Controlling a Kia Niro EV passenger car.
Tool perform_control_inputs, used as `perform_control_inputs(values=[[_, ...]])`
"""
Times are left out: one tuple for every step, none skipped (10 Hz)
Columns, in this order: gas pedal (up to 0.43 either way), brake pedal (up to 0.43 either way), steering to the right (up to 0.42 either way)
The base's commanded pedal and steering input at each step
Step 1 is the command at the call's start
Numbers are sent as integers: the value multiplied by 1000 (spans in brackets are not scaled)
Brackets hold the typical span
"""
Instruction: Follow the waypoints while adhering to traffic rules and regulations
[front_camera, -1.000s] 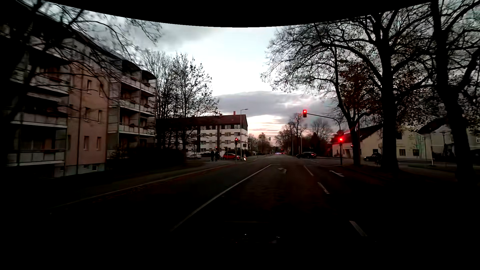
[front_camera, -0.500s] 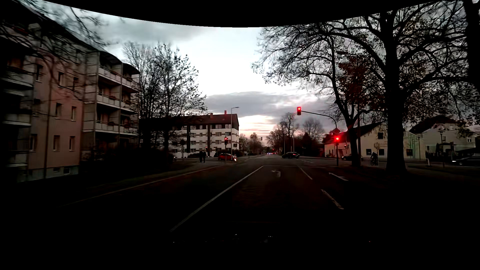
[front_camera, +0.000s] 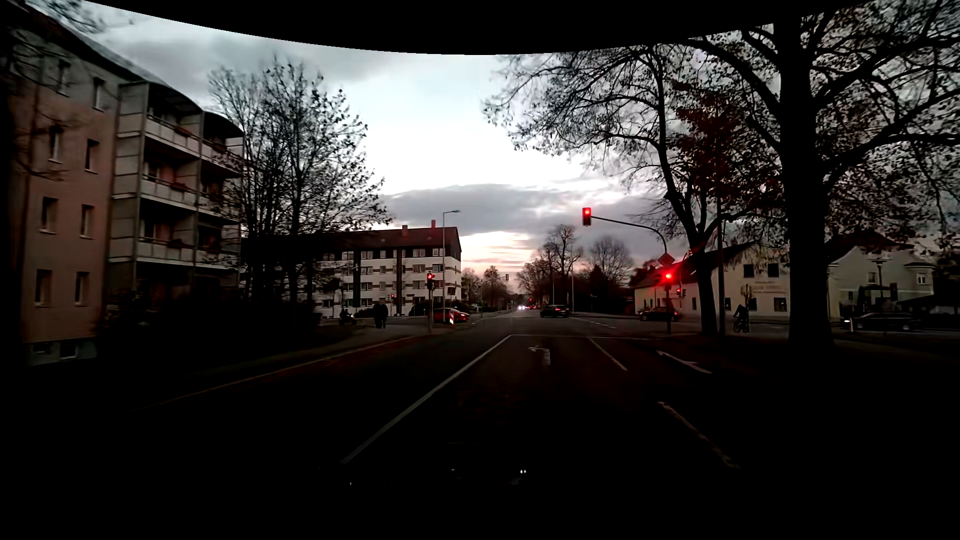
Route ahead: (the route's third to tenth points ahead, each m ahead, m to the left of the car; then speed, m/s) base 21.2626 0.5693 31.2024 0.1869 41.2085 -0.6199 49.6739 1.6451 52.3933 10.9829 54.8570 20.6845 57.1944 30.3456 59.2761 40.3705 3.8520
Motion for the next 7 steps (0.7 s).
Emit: perform_control_inputs(values=[[0,18,72],[0,12,72],[0,12,72],[0,12,71],[0,0,67],[0,0,61],[0,0,47]])
